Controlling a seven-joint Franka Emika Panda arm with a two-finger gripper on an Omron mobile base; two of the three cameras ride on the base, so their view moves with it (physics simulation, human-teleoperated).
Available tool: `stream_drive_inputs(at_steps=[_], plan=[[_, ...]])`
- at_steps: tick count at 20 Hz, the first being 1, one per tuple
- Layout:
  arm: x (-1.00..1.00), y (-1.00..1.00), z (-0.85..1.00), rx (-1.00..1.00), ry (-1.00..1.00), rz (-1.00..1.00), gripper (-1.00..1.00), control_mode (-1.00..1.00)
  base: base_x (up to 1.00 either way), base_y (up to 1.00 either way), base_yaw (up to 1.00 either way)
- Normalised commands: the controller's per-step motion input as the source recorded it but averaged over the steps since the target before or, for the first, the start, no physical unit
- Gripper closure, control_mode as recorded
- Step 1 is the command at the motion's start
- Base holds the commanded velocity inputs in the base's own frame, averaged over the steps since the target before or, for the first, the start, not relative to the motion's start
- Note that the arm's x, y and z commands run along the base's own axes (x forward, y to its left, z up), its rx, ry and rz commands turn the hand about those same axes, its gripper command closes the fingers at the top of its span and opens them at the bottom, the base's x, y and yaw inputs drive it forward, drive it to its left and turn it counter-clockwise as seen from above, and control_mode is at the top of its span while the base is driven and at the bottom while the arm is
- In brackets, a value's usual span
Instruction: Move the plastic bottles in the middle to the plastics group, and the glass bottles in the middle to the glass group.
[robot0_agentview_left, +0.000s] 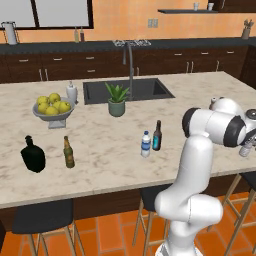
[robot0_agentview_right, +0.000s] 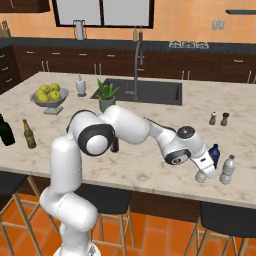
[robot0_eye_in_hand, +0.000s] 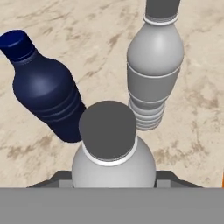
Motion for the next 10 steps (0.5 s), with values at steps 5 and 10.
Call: stream_drive_inputs(at_steps=[5, 10], plan=[[0.03, 0.05, -0.26, 0.00, 0.00, -0.04, -1.00, -1.00, 0.00, 0.00, 0.00], [-0.02, 0.07, -0.02, 0.00, 0.00, -0.02, -1.00, -1.00, 0.00, 0.00, 0.00]])
